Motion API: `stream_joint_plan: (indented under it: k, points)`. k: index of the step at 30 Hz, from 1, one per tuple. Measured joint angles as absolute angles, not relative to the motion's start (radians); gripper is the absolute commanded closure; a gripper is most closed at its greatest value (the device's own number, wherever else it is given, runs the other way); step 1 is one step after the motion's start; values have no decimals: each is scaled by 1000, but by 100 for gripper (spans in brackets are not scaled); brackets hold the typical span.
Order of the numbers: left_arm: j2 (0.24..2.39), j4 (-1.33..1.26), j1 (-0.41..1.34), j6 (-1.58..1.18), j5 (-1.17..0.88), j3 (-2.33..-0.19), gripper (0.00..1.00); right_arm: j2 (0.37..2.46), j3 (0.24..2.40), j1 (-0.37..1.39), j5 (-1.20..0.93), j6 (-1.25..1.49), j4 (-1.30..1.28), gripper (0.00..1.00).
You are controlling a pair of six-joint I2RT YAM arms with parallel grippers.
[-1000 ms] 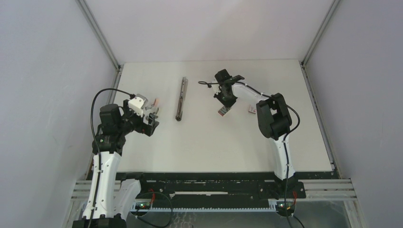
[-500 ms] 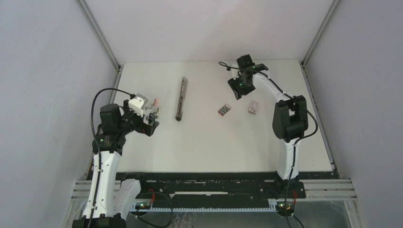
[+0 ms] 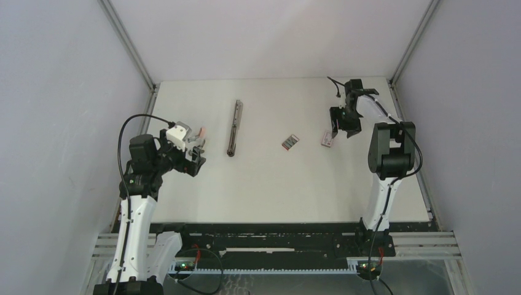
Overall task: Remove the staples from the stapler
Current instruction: Pick up the shell from the center of the board.
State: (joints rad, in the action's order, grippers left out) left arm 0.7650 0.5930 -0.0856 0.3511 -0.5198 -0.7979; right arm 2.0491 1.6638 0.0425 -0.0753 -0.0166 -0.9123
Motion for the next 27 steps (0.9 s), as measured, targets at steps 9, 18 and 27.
stream_joint_plan:
  k: [9,18,27]
  points:
    - [765,593,-86,351,-519,-798,0,2052,1621,28,-172,75,-873,31]
    - [767,593,-86,351,-519,-798,0,2113,1621,39,-224,121,-834,28]
    - [772,594,-86,351,-519,-798,0,2143,1642,81,-191,133,-831,37]
